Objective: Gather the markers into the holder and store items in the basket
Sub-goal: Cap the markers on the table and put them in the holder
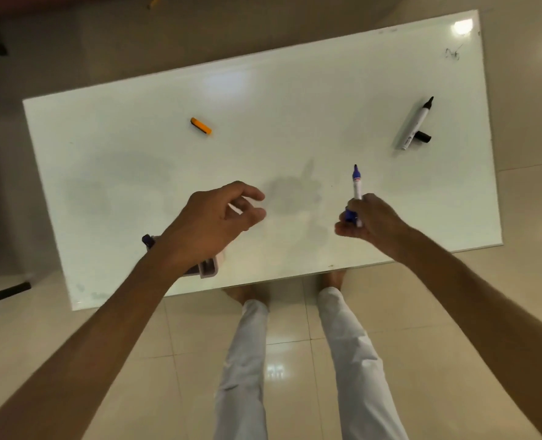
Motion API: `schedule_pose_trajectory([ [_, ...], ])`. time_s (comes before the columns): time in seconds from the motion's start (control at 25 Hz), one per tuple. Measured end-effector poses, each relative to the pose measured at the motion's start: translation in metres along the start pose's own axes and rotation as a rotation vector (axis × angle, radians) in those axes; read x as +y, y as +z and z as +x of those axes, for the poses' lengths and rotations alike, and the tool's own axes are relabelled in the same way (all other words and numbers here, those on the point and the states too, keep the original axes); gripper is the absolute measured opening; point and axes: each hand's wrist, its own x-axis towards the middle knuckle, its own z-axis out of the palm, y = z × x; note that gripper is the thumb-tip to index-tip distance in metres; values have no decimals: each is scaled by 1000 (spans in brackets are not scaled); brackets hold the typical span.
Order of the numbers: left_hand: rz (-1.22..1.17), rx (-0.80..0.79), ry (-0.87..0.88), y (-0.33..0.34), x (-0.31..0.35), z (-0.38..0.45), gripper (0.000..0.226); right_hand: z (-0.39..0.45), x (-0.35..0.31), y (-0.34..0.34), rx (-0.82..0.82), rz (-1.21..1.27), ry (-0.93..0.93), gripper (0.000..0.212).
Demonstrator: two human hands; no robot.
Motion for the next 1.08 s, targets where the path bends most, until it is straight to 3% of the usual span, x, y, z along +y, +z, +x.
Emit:
schedule_pose_trajectory([
  [0.08, 5, 9, 19, 9, 3, -7, 42, -46, 4, 42, -143, 110, -35, 5],
  [0.16, 23, 50, 65, 17, 5, -15, 52, -85, 10, 76, -185, 122, -113, 8],
  [0.36, -97, 142, 124, 4, -9, -36, 27, -129, 5, 123, -237, 31, -266, 12],
  [0.6, -155, 115, 170, -21, -20, -53, 26, -145, -8, 144, -314, -158, -332, 14],
  [0.72, -449, 206, 235, -22, -24, -65, 37, -153, -18, 152, -316, -128, -338, 18],
  [0.84, -933, 328, 142, -22, -28, -74, 41, -169, -31, 156, -371, -149, -382, 27],
  [0.96, -1505, 349, -22, -31, -35, -76, 29, -185, -39, 148, -306, -559, -671, 33],
  [1.08, -1776, 350, -78, -45, -45, -80, 26, -199, -38, 141, -209, -843, -821, 42],
])
